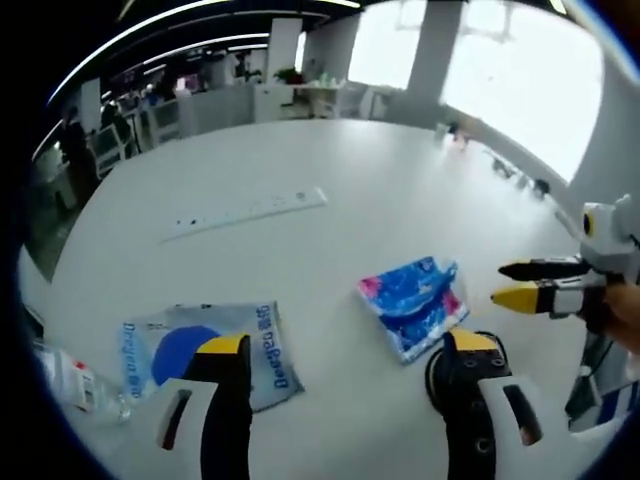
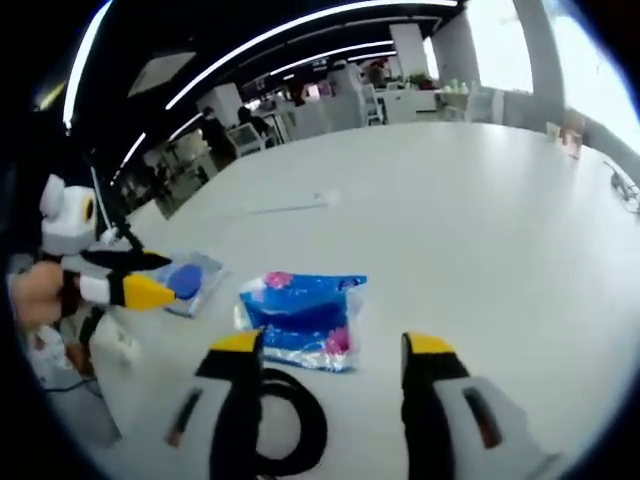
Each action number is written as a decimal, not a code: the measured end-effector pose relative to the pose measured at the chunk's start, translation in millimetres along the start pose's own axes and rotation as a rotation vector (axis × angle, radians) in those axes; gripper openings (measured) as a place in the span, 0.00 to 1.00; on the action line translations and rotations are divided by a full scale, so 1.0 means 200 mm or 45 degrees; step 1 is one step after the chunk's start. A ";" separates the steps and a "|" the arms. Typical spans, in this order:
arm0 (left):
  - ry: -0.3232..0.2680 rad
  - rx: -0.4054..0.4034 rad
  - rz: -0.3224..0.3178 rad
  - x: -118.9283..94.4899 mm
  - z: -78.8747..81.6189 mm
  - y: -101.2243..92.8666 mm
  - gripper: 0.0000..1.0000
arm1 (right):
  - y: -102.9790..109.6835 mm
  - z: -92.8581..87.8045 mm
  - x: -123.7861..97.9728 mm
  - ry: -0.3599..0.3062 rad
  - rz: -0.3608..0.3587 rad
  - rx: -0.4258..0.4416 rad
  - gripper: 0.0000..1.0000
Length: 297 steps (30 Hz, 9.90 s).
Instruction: Arrange the tabletop items into an orderly group along one side of the table until the central work area is clear of visible clutter.
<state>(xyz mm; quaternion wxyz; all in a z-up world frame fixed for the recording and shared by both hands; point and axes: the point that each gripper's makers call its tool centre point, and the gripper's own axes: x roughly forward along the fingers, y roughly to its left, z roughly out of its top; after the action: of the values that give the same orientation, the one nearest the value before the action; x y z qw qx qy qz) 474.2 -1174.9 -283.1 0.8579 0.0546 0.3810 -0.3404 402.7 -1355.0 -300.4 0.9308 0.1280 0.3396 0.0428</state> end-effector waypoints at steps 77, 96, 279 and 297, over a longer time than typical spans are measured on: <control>-0.063 -0.164 0.083 -0.31 -0.27 0.79 0.66 | 0.79 -0.10 0.25 0.096 0.098 -0.079 0.37; 0.069 -0.200 0.252 -0.15 -0.31 0.94 0.65 | 0.97 -0.08 0.55 0.123 0.217 -0.053 0.30; 0.006 -0.218 0.176 -0.33 -0.24 0.59 0.90 | 0.83 -0.09 0.16 -0.010 0.283 -0.034 0.81; -0.039 -0.183 0.184 -0.59 -0.27 0.52 0.89 | 0.68 -0.15 -0.11 -0.043 0.227 0.012 0.83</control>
<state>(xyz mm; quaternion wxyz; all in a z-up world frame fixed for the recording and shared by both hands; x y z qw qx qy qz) 448.8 -1011.6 -257.0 0.8877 0.0148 0.3862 -0.2502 366.7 -1221.2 -272.0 0.9284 0.1628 0.3112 0.1217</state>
